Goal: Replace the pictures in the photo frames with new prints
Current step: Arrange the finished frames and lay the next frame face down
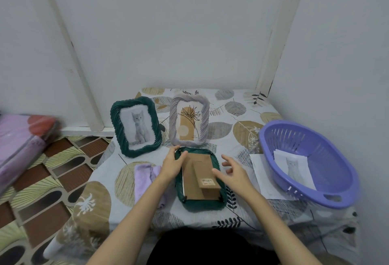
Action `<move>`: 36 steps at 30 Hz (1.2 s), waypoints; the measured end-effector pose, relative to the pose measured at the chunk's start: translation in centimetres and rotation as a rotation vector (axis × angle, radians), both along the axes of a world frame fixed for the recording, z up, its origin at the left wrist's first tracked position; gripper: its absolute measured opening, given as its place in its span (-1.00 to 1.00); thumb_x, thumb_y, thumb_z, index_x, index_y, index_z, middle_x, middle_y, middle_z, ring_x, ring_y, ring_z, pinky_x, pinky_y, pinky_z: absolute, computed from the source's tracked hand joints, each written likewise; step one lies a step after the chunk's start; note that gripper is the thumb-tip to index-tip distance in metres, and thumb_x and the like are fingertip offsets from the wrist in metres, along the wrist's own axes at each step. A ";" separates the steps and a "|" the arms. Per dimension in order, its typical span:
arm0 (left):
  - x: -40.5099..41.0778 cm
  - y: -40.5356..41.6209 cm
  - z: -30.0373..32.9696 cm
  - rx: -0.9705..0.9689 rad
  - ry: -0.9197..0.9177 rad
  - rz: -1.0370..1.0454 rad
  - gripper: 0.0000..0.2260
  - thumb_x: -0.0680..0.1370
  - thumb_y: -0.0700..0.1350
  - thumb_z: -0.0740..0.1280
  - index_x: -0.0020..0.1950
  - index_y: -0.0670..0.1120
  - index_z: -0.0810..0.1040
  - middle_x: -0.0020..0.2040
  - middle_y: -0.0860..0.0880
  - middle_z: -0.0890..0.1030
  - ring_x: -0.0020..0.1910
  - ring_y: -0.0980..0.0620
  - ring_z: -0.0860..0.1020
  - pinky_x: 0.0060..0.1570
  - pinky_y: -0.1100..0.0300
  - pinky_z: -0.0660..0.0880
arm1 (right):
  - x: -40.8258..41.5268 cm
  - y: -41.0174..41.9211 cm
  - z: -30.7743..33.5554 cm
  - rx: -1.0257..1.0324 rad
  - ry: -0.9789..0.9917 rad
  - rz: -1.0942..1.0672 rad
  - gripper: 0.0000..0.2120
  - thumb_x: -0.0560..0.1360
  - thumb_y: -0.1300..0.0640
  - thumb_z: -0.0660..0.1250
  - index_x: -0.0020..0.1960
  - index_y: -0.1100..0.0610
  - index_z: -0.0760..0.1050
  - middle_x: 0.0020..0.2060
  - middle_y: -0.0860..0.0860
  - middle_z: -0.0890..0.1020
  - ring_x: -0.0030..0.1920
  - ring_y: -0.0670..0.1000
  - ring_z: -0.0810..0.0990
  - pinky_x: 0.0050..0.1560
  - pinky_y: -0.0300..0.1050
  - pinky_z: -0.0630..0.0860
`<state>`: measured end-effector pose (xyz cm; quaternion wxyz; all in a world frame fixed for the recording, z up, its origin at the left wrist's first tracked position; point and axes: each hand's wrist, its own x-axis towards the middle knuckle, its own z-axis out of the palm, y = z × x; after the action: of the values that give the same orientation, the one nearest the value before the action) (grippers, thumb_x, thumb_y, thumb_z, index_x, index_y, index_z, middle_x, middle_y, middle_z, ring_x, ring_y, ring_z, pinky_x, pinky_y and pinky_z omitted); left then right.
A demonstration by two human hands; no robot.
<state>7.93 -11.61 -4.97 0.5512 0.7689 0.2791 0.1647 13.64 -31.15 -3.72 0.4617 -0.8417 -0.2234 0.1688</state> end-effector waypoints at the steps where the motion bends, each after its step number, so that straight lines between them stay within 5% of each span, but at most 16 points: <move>1: -0.1 0.0 -0.2 0.002 0.037 -0.045 -0.54 0.56 -0.10 0.27 0.42 -0.18 0.27 0.37 -0.11 0.38 0.35 -0.06 0.35 0.34 0.16 0.26 | -0.1 -0.1 -0.2 -0.007 -0.002 0.004 -0.40 0.47 0.00 0.36 0.43 0.09 0.24 0.20 0.08 0.45 0.17 0.04 0.44 0.13 -0.14 0.39; 4: -0.7 0.1 -0.6 0.074 0.091 -0.132 -0.43 0.54 -0.14 0.30 0.48 -0.17 0.14 0.46 -0.10 0.26 0.44 -0.06 0.24 0.43 0.11 0.18 | -0.3 -0.3 -0.3 -0.014 -0.006 0.013 -0.50 0.49 0.08 0.34 0.39 0.11 0.30 0.14 0.05 0.47 0.16 0.02 0.44 0.13 -0.18 0.37; 7: -1.7 -0.2 -0.2 0.189 0.056 -0.128 -0.52 0.53 -0.19 0.30 0.43 -0.20 0.25 0.42 -0.10 0.34 0.42 -0.05 0.29 0.34 0.24 0.18 | -0.5 -0.9 -0.4 -0.016 -0.048 0.012 -0.65 0.51 0.22 0.28 0.29 0.14 0.42 0.09 0.03 0.49 0.07 -0.04 0.44 0.15 -0.18 0.41; 10: -3.5 -0.9 0.7 0.291 0.010 -0.206 -0.76 0.54 -0.22 0.28 0.19 -0.20 0.51 0.19 -0.12 0.55 0.11 0.04 0.47 0.01 0.41 0.28 | -1.1 -2.0 -0.6 -0.057 -0.133 0.055 -0.65 0.49 0.37 0.20 0.22 0.13 0.50 0.11 0.06 0.50 0.07 -0.04 0.44 0.14 -0.21 0.39; 13: -5.5 -1.5 0.8 0.436 0.095 -0.320 -0.83 0.56 -0.16 0.25 0.02 -0.21 0.58 0.02 -0.11 0.59 -0.05 0.08 0.45 -0.11 0.33 0.28 | -2.1 -3.3 -1.0 -0.098 -0.196 0.169 -0.66 0.43 0.29 0.34 0.18 0.09 0.53 0.14 0.05 0.48 0.20 -0.01 0.44 0.20 -0.28 0.28; 17: -8.1 -2.0 0.2 0.491 0.174 -0.409 -0.83 0.50 -0.04 0.34 -0.06 -0.14 0.55 -0.01 -0.08 0.57 0.02 0.00 0.51 0.04 0.19 0.40 | -3.9 -4.1 -1.9 -0.186 -0.263 0.243 -0.55 0.32 0.04 0.51 0.18 0.02 0.53 0.25 0.08 0.43 0.31 0.03 0.35 0.32 -0.19 0.21; 22: -10.0 -2.5 0.0 0.499 0.162 -0.484 -0.65 0.29 -0.06 0.54 -0.04 -0.09 0.49 0.16 -0.05 0.51 0.16 0.14 0.42 0.07 0.37 0.29 | -5.0 -3.9 -2.4 -0.230 -0.350 0.209 -0.57 0.36 0.07 0.47 0.20 0.09 0.53 0.32 0.09 0.39 0.34 0.07 0.30 0.33 -0.23 0.16; 28: -10.4 -3.1 -0.3 0.456 0.120 -0.408 -0.69 0.28 -0.17 0.54 -0.14 -0.09 0.44 0.24 -0.12 0.53 0.24 0.20 0.35 0.05 0.44 0.22 | -5.5 -3.7 -2.3 -0.193 -0.341 0.157 -0.66 0.34 0.14 0.50 0.10 0.13 0.57 0.30 0.12 0.42 0.33 0.10 0.33 0.29 -0.24 0.18; 36: -10.4 -3.3 -0.9 0.429 0.138 -0.416 -0.74 0.31 -0.17 0.52 -0.13 -0.05 0.49 0.38 -0.12 0.40 0.46 0.00 0.23 0.41 0.18 0.15 | -5.5 -3.8 -2.5 -0.165 -0.309 0.125 -0.68 0.31 0.17 0.51 0.04 0.12 0.59 0.29 0.11 0.43 0.32 0.09 0.32 0.23 -0.27 0.17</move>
<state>-2.50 -14.87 -5.91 0.3780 0.9177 0.1112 0.0509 8.19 -34.94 -6.25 0.3399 -0.8771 -0.3289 0.0834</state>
